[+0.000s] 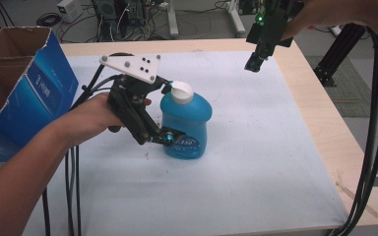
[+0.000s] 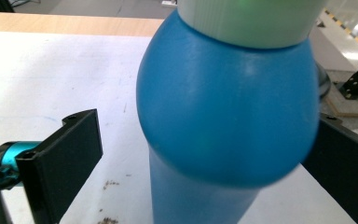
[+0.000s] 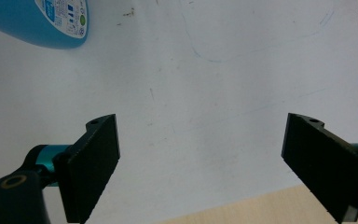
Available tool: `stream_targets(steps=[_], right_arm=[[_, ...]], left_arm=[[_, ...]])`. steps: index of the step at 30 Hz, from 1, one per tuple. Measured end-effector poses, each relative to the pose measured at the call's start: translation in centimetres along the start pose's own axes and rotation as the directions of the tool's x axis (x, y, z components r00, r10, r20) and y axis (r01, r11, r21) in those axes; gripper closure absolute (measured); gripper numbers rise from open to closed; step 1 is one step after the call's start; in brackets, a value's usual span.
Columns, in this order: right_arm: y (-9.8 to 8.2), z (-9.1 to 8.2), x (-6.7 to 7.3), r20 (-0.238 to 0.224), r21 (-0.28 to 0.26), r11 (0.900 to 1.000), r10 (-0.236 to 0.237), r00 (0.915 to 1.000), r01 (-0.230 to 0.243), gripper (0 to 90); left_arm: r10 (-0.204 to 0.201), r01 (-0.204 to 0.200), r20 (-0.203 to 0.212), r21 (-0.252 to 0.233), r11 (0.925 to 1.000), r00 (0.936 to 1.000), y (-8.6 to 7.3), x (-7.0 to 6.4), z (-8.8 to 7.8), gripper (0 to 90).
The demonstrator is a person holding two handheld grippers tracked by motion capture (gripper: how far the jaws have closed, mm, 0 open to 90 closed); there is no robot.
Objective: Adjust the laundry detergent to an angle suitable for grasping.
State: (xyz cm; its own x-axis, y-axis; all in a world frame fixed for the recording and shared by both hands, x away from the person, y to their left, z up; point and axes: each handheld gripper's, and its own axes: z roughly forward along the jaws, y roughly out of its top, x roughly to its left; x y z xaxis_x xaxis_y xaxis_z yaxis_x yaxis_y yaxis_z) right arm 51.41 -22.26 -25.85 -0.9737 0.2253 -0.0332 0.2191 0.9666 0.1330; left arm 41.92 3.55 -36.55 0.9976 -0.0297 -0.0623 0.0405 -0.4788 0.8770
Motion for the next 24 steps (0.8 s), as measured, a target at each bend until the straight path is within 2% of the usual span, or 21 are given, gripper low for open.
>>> stream_targets(steps=[2, 5, 8, 10, 11, 12, 13, 14, 17, 18, 20, 24], right_arm=[[0.0, 0.0, 0.0, 0.004, -0.009, 1.0, -0.009, 0.9999, 0.01, 10.7], [-0.1, -0.1, 0.1, 0.003, -0.005, 1.0, -0.001, 1.0, 0.001, 10.7], [-0.1, -0.1, 0.1, 0.004, -0.017, 1.0, -0.004, 1.0, 0.004, 10.7], [-0.2, -0.1, 0.1, 0.004, -0.016, 1.0, -0.007, 1.0, 0.007, 10.7], [-0.2, -0.2, 0.3, 0.002, -0.009, 1.0, 0.01, 0.9999, -0.01, 10.7], [-0.2, -0.1, 0.1, 0.004, -0.02, 1.0, -0.014, 0.9999, 0.014, 10.7], [-0.2, -0.2, 0.2, 0.005, -0.019, 1.0, -0.013, 0.9999, 0.013, 10.7], [-0.2, -0.2, 0.2, 0.004, -0.017, 1.0, -0.006, 1.0, 0.007, 10.7], [-0.1, -0.3, 0.3, 0.006, -0.02, 1.0, -0.007, 1.0, 0.007, 10.7], [-0.1, -0.4, 0.4, 0.005, -0.017, 1.0, 0.0, 1.0, 0.0, 10.7], [-0.1, -0.4, 0.4, 0.007, -0.023, 1.0, -0.013, 0.9999, 0.014, 10.7], [-0.1, -0.5, 0.5, 0.008, -0.022, 1.0, -0.005, 1.0, 0.005, 10.7]], left_arm=[[0.014, -0.014, -0.013, 0.009, 0.9999, 0.9998, 0.2, -0.3, -0.5, 1.6], [0.004, -0.004, -0.045, 0.002, 1.0, 0.999, 1.0, -0.6, -1.7, 1.6], [-0.005, 0.007, -0.09, 0.023, 0.9997, 0.9959, 2.3, -0.9, -3.5, 1.6], [-0.012, 0.018, -0.109, 0.046, 0.9988, 0.994, 3.1, -1.1, -4.5, 1.6], [-0.007, 0.015, -0.12, 0.068, 0.9976, 0.9928, 3.6, -1.2, -5.2, 1.6], [0.002, 0.01, -0.129, 0.093, 0.9956, 0.9916, 4.0, -1.3, -5.7, 1.6], [0.007, 0.009, -0.135, 0.113, 0.9935, 0.9908, 4.3, -1.4, -6.1, 1.6], [0.016, 0.003, -0.138, 0.137, 0.9905, 0.9904, 4.7, -1.4, -6.7, 1.6], [0.008, 0.023, -0.16, 0.194, 0.9808, 0.9871, 5.7, -1.3, -8.0, 1.6], [0.001, 0.036, -0.167, 0.217, 0.9756, 0.986, 6.0, -1.2, -8.4, 1.6], [-0.004, 0.053, -0.18, 0.265, 0.9628, 0.9837, 6.5, -0.9, -9.1, 1.6], [-0.006, 0.075, -0.214, 0.316, 0.9458, 0.9769, 7.4, -0.1, -10.5, 1.6]])
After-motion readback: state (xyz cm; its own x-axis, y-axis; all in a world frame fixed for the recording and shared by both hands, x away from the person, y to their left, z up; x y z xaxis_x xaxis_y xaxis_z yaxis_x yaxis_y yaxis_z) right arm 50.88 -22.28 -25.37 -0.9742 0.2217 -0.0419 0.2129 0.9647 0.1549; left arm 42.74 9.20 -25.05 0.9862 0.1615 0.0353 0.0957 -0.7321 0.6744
